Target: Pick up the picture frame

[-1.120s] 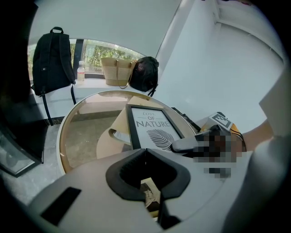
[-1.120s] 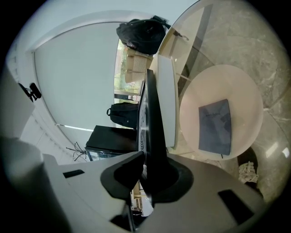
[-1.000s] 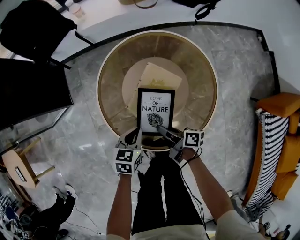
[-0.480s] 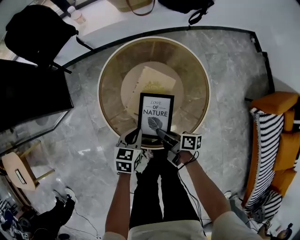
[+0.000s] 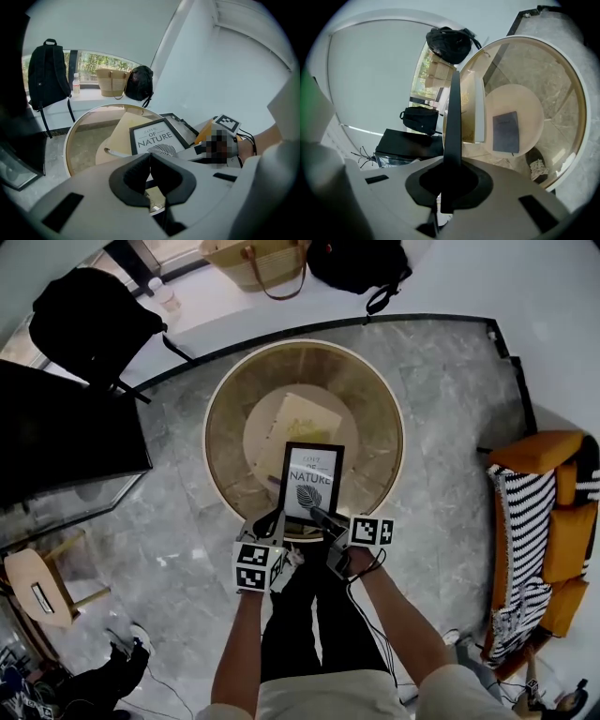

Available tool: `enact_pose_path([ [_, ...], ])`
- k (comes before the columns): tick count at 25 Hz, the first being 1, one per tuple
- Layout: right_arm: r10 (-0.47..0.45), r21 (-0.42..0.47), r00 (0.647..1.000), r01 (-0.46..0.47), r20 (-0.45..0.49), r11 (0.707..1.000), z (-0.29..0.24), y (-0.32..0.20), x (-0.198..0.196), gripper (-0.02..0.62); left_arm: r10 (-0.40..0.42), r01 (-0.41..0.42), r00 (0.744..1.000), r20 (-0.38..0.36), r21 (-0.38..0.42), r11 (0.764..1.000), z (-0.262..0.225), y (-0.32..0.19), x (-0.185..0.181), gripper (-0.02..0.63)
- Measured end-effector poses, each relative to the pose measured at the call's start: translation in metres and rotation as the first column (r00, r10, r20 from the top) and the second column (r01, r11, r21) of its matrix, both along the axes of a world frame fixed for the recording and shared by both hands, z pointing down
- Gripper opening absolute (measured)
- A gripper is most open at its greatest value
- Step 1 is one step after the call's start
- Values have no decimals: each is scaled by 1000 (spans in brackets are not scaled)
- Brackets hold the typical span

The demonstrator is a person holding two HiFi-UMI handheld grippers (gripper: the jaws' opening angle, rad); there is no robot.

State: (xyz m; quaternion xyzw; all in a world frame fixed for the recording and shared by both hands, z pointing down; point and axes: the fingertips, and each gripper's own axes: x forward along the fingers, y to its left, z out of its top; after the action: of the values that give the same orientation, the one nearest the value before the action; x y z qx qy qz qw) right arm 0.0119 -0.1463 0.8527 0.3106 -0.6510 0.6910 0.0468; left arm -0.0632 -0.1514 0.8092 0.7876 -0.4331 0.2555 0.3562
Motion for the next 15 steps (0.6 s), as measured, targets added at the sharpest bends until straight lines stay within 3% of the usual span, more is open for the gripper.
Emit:
enact_pose_path([
  [8,17,-29,996,-20,-86,999,-23,11,16,41,10,-10,1000,2,-14,1000,-27,22,-8,20],
  [15,-76,89,980,94,-184,992,-71,3,17,41,-17,17,1000,-18,-8,1000,-51,31,-12,20],
])
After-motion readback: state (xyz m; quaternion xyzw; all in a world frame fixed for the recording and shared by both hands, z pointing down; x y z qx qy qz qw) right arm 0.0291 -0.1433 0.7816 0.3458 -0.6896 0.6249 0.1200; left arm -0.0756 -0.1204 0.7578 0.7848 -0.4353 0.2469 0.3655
